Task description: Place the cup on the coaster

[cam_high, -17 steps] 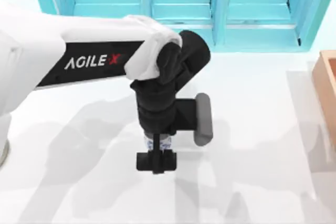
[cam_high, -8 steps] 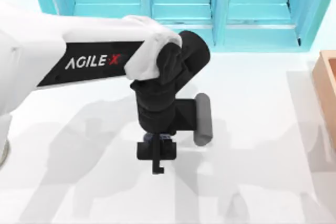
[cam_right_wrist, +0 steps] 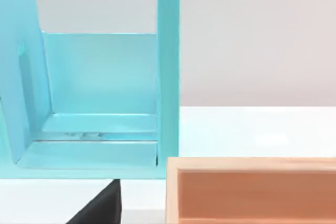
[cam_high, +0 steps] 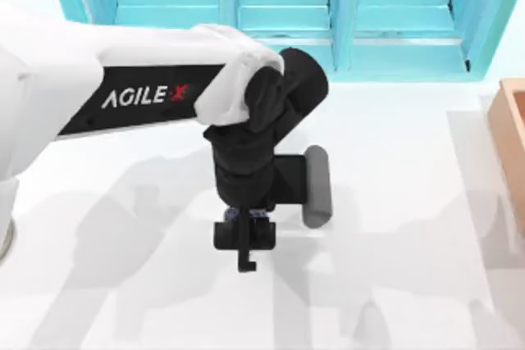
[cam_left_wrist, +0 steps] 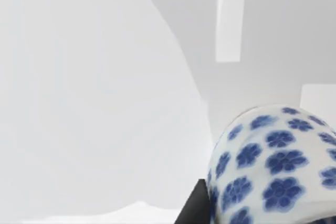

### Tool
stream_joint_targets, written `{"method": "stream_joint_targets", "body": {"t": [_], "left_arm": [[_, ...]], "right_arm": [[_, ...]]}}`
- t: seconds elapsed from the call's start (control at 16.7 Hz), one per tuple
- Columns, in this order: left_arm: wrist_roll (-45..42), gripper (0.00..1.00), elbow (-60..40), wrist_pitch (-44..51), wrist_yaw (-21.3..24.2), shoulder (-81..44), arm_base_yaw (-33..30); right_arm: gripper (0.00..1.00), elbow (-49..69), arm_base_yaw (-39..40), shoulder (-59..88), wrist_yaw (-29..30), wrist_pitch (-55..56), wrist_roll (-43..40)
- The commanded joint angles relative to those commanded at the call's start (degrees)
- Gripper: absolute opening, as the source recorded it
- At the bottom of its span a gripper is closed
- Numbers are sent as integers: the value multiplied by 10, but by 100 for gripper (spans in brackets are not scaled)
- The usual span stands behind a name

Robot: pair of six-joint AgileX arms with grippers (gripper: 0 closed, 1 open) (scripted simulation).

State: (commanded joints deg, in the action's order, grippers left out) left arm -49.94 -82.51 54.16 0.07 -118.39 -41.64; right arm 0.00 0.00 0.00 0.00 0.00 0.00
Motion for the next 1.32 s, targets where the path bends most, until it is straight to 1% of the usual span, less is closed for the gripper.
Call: {"method": "stream_joint_targets", "body": {"t": [0.18, 0.3, 0.48, 0.6, 0.84, 0.96, 1.14, 1.32], "left_arm": [[7, 0, 3, 1, 0, 5, 7], [34, 0, 10, 6, 0, 20, 39], [96, 0, 20, 22, 0, 53, 132], [148, 0, 32, 35, 0, 81, 211], [258, 0, 62, 67, -1, 137, 392], [307, 0, 76, 81, -1, 164, 462], [355, 0, 90, 97, -3, 189, 525], [365, 0, 92, 102, -3, 194, 538]], "right_arm": [[100, 0, 0, 0, 0, 0, 0], [100, 0, 0, 0, 0, 0, 0], [100, 0, 0, 0, 0, 0, 0], [100, 0, 0, 0, 0, 0, 0], [100, 0, 0, 0, 0, 0, 0], [100, 0, 0, 0, 0, 0, 0], [100, 0, 0, 0, 0, 0, 0], [100, 0, 0, 0, 0, 0, 0]]}}
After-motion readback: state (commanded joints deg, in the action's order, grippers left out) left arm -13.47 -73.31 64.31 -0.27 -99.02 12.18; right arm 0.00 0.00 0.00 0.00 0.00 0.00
